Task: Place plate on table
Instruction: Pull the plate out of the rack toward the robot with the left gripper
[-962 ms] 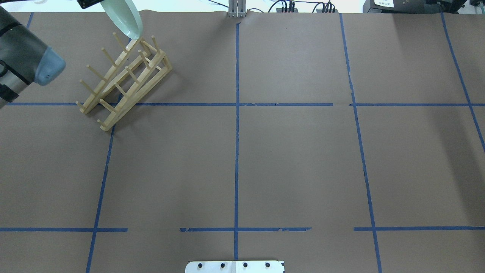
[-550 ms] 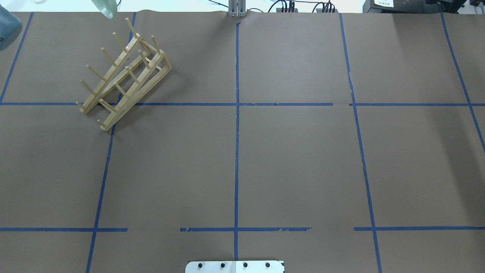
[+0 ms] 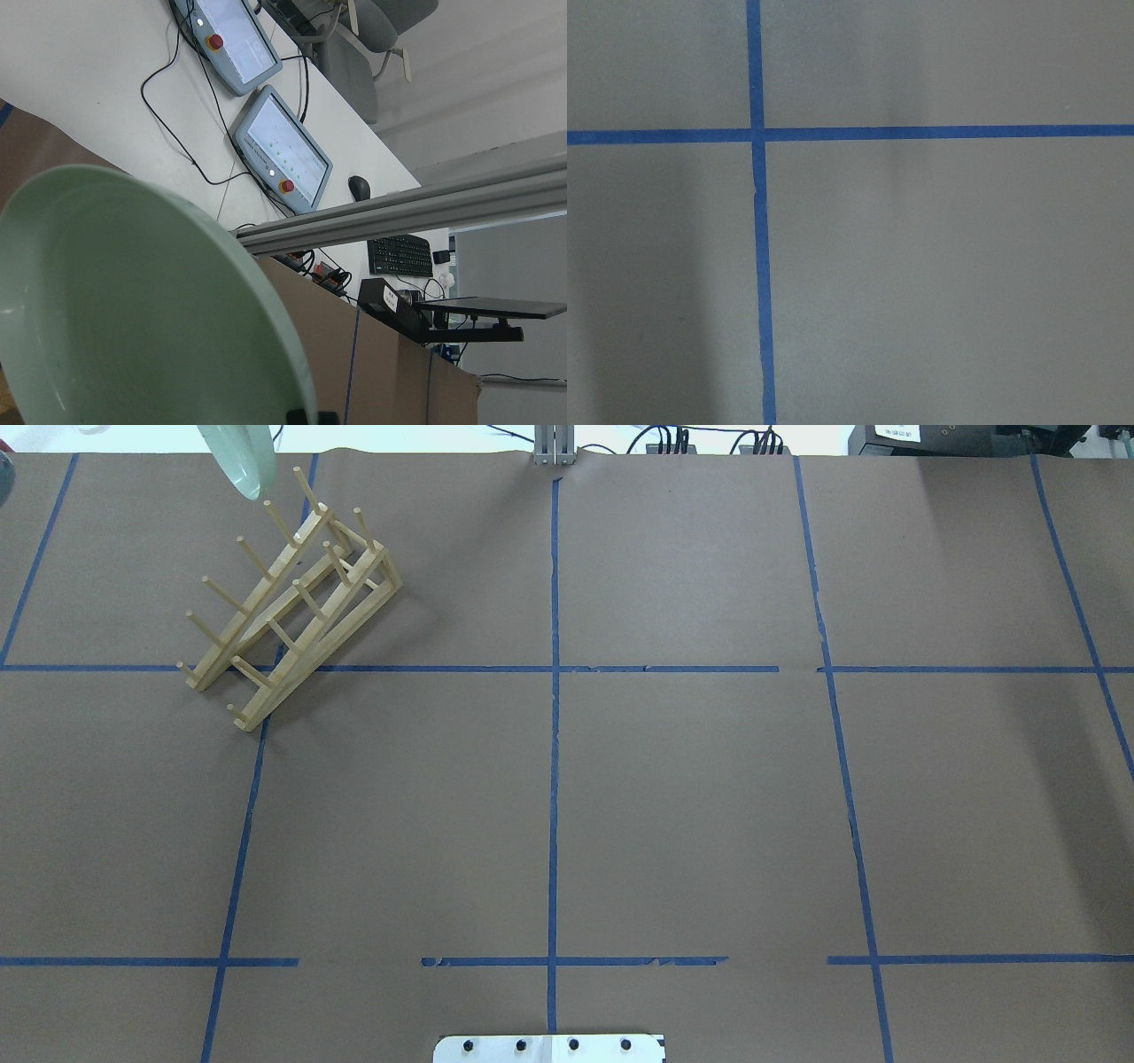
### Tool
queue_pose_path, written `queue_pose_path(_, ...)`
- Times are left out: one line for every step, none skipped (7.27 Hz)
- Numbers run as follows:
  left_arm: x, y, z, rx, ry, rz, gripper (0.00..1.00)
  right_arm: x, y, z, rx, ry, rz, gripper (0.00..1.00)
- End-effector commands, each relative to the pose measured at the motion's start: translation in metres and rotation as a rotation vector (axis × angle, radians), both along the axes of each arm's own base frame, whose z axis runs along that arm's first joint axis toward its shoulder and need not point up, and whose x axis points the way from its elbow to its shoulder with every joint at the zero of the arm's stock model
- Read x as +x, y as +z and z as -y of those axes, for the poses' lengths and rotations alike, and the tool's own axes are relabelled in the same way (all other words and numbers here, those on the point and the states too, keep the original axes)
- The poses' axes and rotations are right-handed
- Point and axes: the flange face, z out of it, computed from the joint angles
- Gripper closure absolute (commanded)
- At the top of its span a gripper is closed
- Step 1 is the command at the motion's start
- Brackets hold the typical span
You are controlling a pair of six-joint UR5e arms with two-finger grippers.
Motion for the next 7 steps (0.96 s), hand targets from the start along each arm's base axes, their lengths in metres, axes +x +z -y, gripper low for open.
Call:
queue_pose_path(0.085, -0.054, -0.032, -0.001, 0.037, 0.227, 1.00, 0.000, 0.000, 0.000, -0.001, 0.002, 0.000, 0.00)
queue_pose_path(0.146, -0.063, -0.060, 0.005, 0.066, 0.402, 1.00, 0.000, 0.000, 0.000, 0.000, 0.001, 0.000, 0.00)
queue_pose_path(0.216, -0.049, -0.091, 0.026, 0.130, 0.550, 1.00, 0.000, 0.000, 0.000, 0.000, -0.001, 0.000, 0.00)
queue_pose_path(0.272, -0.028, -0.115, 0.087, 0.213, 0.704, 1.00, 0.000, -0.001, 0.000, 0.002, 0.002, 0.000, 0.00)
queue_pose_path(0.313, -0.006, -0.130, 0.180, 0.303, 0.848, 1.00, 0.000, 0.000, 0.000, 0.000, 0.001, 0.000, 0.00)
queue_pose_path(0.339, 0.009, -0.151, 0.259, 0.393, 0.951, 1.00, 0.000, 0.000, 0.000, 0.000, -0.001, 0.000, 0.00)
queue_pose_path(0.356, 0.018, -0.168, 0.385, 0.470, 1.059, 1.00, 0.000, -0.001, 0.000, 0.003, -0.001, 0.000, 0.00)
